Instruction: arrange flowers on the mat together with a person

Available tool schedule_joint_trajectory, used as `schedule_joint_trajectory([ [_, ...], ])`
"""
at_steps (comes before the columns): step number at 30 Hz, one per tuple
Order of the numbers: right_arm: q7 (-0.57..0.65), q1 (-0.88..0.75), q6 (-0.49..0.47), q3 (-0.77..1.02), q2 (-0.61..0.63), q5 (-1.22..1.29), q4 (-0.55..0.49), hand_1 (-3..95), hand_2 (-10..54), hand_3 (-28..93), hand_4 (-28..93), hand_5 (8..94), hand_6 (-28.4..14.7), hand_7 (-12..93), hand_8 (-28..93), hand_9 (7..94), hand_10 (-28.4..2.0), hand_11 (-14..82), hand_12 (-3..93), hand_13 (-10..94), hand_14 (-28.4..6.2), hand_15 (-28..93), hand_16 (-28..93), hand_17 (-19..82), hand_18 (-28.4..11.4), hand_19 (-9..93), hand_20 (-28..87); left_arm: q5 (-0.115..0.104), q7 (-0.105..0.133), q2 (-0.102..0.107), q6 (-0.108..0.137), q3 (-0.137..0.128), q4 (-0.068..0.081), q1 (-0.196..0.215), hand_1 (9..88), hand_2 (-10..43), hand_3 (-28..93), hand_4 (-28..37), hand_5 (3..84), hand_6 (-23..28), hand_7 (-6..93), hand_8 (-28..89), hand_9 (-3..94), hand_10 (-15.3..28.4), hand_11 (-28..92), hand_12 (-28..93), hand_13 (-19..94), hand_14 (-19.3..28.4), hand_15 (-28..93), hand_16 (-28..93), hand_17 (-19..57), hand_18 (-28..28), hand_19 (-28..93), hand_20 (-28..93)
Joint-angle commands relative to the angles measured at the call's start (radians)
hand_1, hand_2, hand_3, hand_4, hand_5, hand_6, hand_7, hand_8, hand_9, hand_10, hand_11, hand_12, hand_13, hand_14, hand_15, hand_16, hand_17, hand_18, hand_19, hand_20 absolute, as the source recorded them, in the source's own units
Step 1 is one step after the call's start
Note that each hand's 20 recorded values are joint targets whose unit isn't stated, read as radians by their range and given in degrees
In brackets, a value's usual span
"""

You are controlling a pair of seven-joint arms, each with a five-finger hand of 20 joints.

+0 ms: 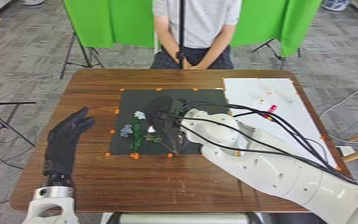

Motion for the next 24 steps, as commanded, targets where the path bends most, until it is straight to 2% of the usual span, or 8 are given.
schedule_joint_trajectory([
  [1, -0.006, 0.001, -0.03, 0.01, 0.001, -0.032, -0.01, 58.3, -9.5, 58, -24, 76.2, 3.2, 22, 4, 83.8, -9.9, 6.9, 40.4, 81, -4.6, 60, 32, 39, -20.3, 80, 51, -0.002, -0.008, -0.002, -0.007, 0.004, 0.004, 0.011, 21.1, -5.8, 72, -20.4, 46.5, 3.4, 11.1, -6, 47.7, 14.0, 16, 13, 37, 16.4, 13, 0, 6.5, 10.8, 7, 15],
  [13, -0.025, 0.004, -0.07, 0.035, 0.016, -0.039, -0.023, 57.2, -9.5, 58, -24, 71.6, 4.1, 23, 2, 76.8, -11.1, 12.2, 33.3, 79, -4.5, 60, 31, 38, -20.4, 79, 52, -0.001, -0.013, -0.001, -0.007, 0.003, 0.006, 0.006, 21.1, -5.9, 72, -20.3, 46.5, 3.3, 11.2, -6, 47.7, 14.0, 16, 13, 37, 16.5, 13, 0, 6.5, 10.8, 7, 15],
  [20, -0.033, 0.004, -0.093, 0.049, 0.035, -0.037, -0.04, 51.6, -9.5, 66, -26, 66.8, 4.7, 22, -1, 71.4, -12.3, 17.9, 24.5, 78, -4.9, 61, 32, 37, -20.5, 78, 52, -0.001, -0.011, -0.001, -0.007, 0.001, 0.003, 0.011, 21.2, -5.9, 72, -20.2, 46.5, 3.2, 11.3, -6, 47.7, 14.0, 16, 13, 37, 16.4, 13, 0, 6.5, 10.8, 7, 15],
  [24, -0.04, -0.007, -0.103, 0.087, 0.044, -0.033, -0.056, 50.0, -9.5, 69, -27, 64.8, 5.1, 22, -4, 70.2, -12.5, 18.2, 23.4, 77, -5.1, 61, 32, 37, -20.4, 78, 53, -0.001, -0.01, -0.003, -0.005, 0.001, 0.002, 0.013, 21.3, -5.8, 72, -20.2, 46.5, 3.3, 11.2, -6, 47.7, 14.1, 16, 13, 37, 16.5, 13, 0, 6.5, 10.8, 7, 15],
])
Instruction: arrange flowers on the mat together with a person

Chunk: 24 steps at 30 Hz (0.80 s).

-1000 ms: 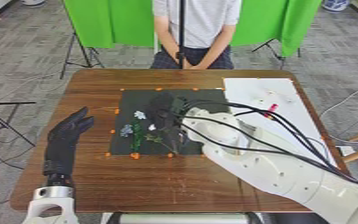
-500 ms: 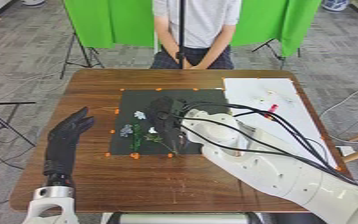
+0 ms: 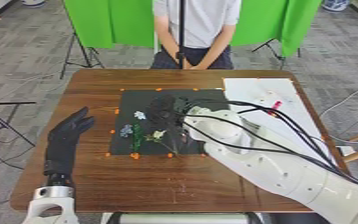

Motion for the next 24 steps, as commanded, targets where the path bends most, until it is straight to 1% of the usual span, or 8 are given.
schedule_joint_trajectory([
  [1, -0.009, -0.01, -0.035, 0.074, 0.028, -0.001, -0.039, 49.6, -9.5, 69, -27, 64.5, 5.2, 22, -5, 69.7, -12.5, 18.1, 23.3, 77, -5.2, 61, 31, 37, -20.4, 78, 53, 0.0, -0.009, -0.004, -0.005, 0.001, 0.004, 0.01, 21.3, -5.9, 72, -20.2, 46.5, 3.3, 11.2, -6, 47.7, 14.0, 16, 13, 37, 16.5, 13, 0, 6.5, 10.8, 7, 15],
  [3, -0.001, -0.025, -0.039, 0.134, 0.041, 0.036, -0.077, 48.9, -9.5, 70, -27, 63.8, 5.3, 22, -8, 68.5, -12.6, 17.7, 23.1, 77, -5.4, 61, 31, 36, -20.6, 77, 53, -0.001, -0.009, -0.004, -0.005, 0.001, 0.003, 0.011, 21.2, -5.9, 72, -20.2, 46.4, 3.2, 11.3, -6, 47.7, 14.0, 16, 13, 37, 16.3, 13, 0, 6.5, 10.8, 7, 15],
  [7, 0.004, -0.109, 0.065, 0.326, 0.075, 0.103, -0.193, 48.1, -9.5, 71, -27, 63.3, 5.0, 22, -12, 67.4, -12.8, 17.0, 22.7, 76, -5.7, 61, 31, 35, -20.7, 76, 52, -0.001, -0.012, -0.004, -0.004, 0.0, 0.006, 0.007, 21.3, -5.9, 72, -20.2, 46.5, 3.2, 11.3, -6, 47.7, 14.0, 16, 13, 37, 16.4, 13, 0, 6.5, 10.8, 7, 15],
  [11, 0.021, -0.282, 0.339, 0.543, 0.107, 0.218, -0.313, 47.1, -9.5, 71, -27, 62.5, 3.9, 21, -12, 66.9, -12.8, 17.0, 22.7, 74, -6.8, 58, 30, 33, -20.4, 73, 51, 0.001, -0.011, -0.006, -0.006, -0.001, 0.002, 0.011, 21.4, -5.8, 72, -20.3, 46.5, 3.2, 11.3, -6, 47.7, 14.0, 16, 13, 37, 16.4, 13, 0, 6.5, 10.8, 7, 15],
  [15, -0.07, -0.524, 0.617, 0.739, 0.096, 0.496, -0.398, 38.6, -9.5, 70, -22, 62.3, 2.8, 21, -12, 66.4, -13.9, 16.2, 22.0, 66, -10.8, 40, 25, 28, -18.4, 58, 45, 0.001, -0.009, -0.007, -0.008, -0.005, 0.001, 0.013, 21.3, -5.8, 72, -20.1, 46.5, 3.2, 11.3, -6, 47.7, 14.0, 16, 13, 37, 16.4, 13, 0, 6.5, 10.8, 7, 15],
  [18, -0.246, -0.717, 0.625, 0.907, 0.036, 0.755, -0.422, 28.0, -5.5, 70, -19, 61.4, 1.1, 18, -11, 63.7, -15.3, 12.7, 20.1, 61, -12.9, 27, 25, 27, -17.4, 46, 40, -0.001, -0.007, -0.011, -0.003, -0.008, -0.003, 0.022, 21.3, -5.8, 72, -20.0, 46.5, 3.3, 11.2, -6, 47.7, 14.0, 16, 13, 37, 16.4, 13, 0, 6.6, 10.7, 7, 15],
  [20, -0.336, -0.809, 0.598, 0.985, 0.006, 0.961, -0.42, 21.2, -1.2, 69, -17, 57.6, -0.1, 15, -10, 58.2, -16.0, 8.5, 18.2, 54, -14.3, 18, 24, 24, -16.7, 31, 34, 0.002, -0.008, -0.012, -0.006, -0.01, -0.005, 0.026, 21.4, -5.8, 72, -20.1, 46.5, 3.2, 11.3, -6, 47.7, 14.0, 16, 13, 37, 16.5, 13, 0, 6.6, 10.7, 7, 15],
  [24, -0.397, -1.007, 0.448, 1.159, -0.053, 1.3, -0.428, 12.3, 3.0, 71, -18, 47.9, -0.8, 9, -9, 43.8, -15.8, 4.6, 13.8, 32, -14.0, 7, 17, 19, -16.0, 11, 28, 0.007, -0.008, -0.011, -0.015, -0.004, -0.004, 0.02, 21.4, -5.8, 72, -20.2, 46.5, 3.3, 11.2, -6, 47.8, 14.1, 16, 13, 37, 16.5, 13, 0, 6.6, 10.7, 7, 15],
])
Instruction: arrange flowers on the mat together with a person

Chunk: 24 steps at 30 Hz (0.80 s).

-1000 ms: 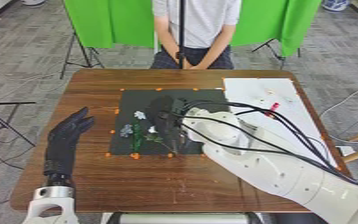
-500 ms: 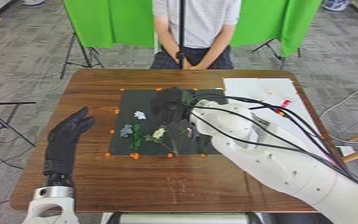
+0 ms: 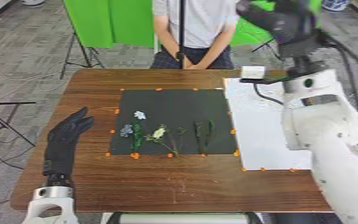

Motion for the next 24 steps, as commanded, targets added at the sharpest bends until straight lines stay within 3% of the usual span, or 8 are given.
schedule_joint_trajectory([
  [1, -0.157, -0.549, -0.182, 0.357, -0.121, 0.719, 0.004, 10.4, 3.8, 71, -18, 45.4, -0.7, 8, -8, 41.7, -15.5, 4.1, 12.9, 29, -13.5, 6, 15, 18, -16.0, 9, 27, 0.008, -0.005, -0.01, -0.014, 0.001, -0.003, 0.016, 21.4, -5.8, 72, -20.2, 46.6, 3.4, 11.2, -6, 47.8, 14.1, 16, 13, 37, 16.5, 13, 0, 6.6, 10.7, 7, 15],
  [5, -0.119, -0.747, -0.297, 0.483, -0.157, 0.727, -0.012, 5.1, 5.8, 71, -19, 38.7, -0.3, 6, -8, 35.5, -14.2, 2.2, 10.3, 24, -11.8, 3, 10, 15, -15.5, 2, 23, 0.007, -0.001, -0.008, -0.01, -0.006, -0.01, 0.027, 21.3, -5.8, 72, -20.1, 46.6, 3.4, 11.1, -6, 47.8, 14.1, 16, 13, 37, 16.5, 13, 0, 6.7, 10.6, 6, 15],
  [9, -0.096, -0.838, -0.389, 0.51, -0.191, 0.74, -0.008, 2.8, 6.1, 72, -20, 36.1, -0.2, 5, -8, 33.2, -14.1, 1.9, 9.1, 22, -11.2, 2, 7, 13, -15.7, 2, 22, 0.006, -0.001, -0.012, -0.007, -0.012, -0.014, 0.038, 21.3, -5.8, 72, -20.1, 46.5, 3.4, 11.1, -6, 47.8, 14.1, 16, 13, 37, 16.5, 13, 0, 6.7, 10.5, 6, 15],
  [16, -0.113, -0.86, -0.407, 0.495, -0.291, 0.731, 0.002, 1.4, 5.3, 73, -20, 35.9, -0.2, 5, -8, 34.3, -13.9, 2.4, 8.8, 23, -10.4, 4, 6, 14, -15.9, 3, 21, 0.011, -0.006, -0.013, -0.015, -0.002, -0.008, 0.027, 21.3, -5.7, 72, -20.1, 46.5, 3.4, 11.1, -6, 47.8, 14.0, 16, 13, 37, 16.4, 13, 0, 6.7, 10.5, 6, 15],
  [24, -0.118, -0.872, -0.408, 0.487, -0.32, 0.748, 0.004, 1.3, 5.4, 74, -20, 36.4, -0.6, 5, -8, 35.6, -14.1, 2.8, 8.7, 23, -9.9, 5, 4, 14, -15.8, 2, 21, 0.01, -0.012, -0.016, -0.015, -0.004, -0.009, 0.031, 21.3, -5.7, 72, -20.3, 46.5, 3.3, 11.1, -6, 47.7, 14.0, 16, 13, 37, 16.5, 13, 0, 6.6, 10.5, 6, 15],
])
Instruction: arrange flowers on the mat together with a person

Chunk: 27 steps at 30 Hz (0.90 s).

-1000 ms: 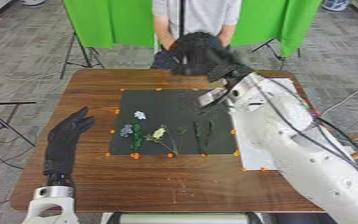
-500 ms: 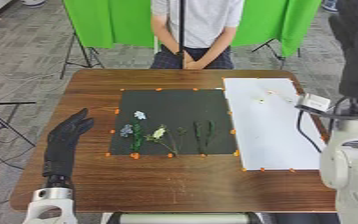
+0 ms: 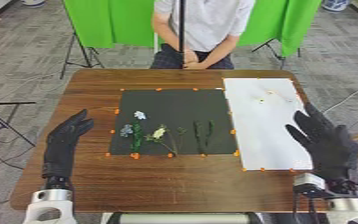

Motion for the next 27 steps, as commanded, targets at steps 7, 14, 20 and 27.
schedule_joint_trajectory([
  [7, 0.017, 0.063, 0.09, -0.085, 0.001, -0.012, 0.01, 1.6, 5.2, 74, -20, 37.2, -0.6, 6, -8, 36.1, -14.0, 3.0, 8.8, 24, -9.7, 7, 3, 14, -16.0, 3, 21, 0.005, -0.009, -0.013, -0.01, 0.002, 0.003, 0.011, 21.3, -5.8, 72, -20.2, 46.6, 3.4, 11.0, -6, 47.8, 14.1, 16, 13, 37, 16.5, 13, 0, 6.6, 10.5, 6, 15],
  [14, -0.005, 0.011, 0.049, -0.045, -0.029, -0.005, 0.001, 2.0, 5.1, 75, -20, 38.0, -0.5, 7, -8, 36.9, -14.2, 3.3, 9.1, 25, -9.9, 8, 2, 15, -16.1, 3, 21, 0.004, -0.023, 0.0, -0.021, 0.0, 0.007, 0.004, 21.4, -5.7, 72, -20.3, 46.6, 3.4, 11.1, -6, 47.8, 14.1, 16, 13, 37, 16.5, 13, 0, 6.6, 10.5, 6, 15],
  [20, -0.025, 0.007, 0.025, -0.015, -0.025, -0.002, 0.004, 2.3, 4.4, 75, -20, 38.8, -0.6, 7, -8, 37.4, -14.2, 3.4, 9.2, 26, -9.9, 9, 2, 15, -16.4, 3, 22, 0.003, -0.01, 0.001, -0.018, 0.002, 0.01, -0.001, 21.4, -5.7, 72, -20.3, 46.6, 3.4, 11.1, -6, 47.7, 14.0, 16, 13, 37, 16.5, 13, 0, 6.6, 10.5, 6, 15],
  [27, -0.027, 0.01, 0.013, -0.013, -0.028, -0.002, 0.006, 2.8, 3.4, 76, -20, 39.5, -0.6, 7, -8, 38.4, -14.1, 3.6, 9.3, 27, -10.1, 10, 2, 15, -16.5, 4, 22, 0.005, -0.01, -0.001, -0.018, 0.006, 0.011, -0.007, 21.3, -5.8, 72, -20.3, 46.6, 3.4, 11.3, -6, 47.7, 14.0, 16, 13, 37, 16.5, 13, 0, 6.6, 10.6, 7, 15],
])
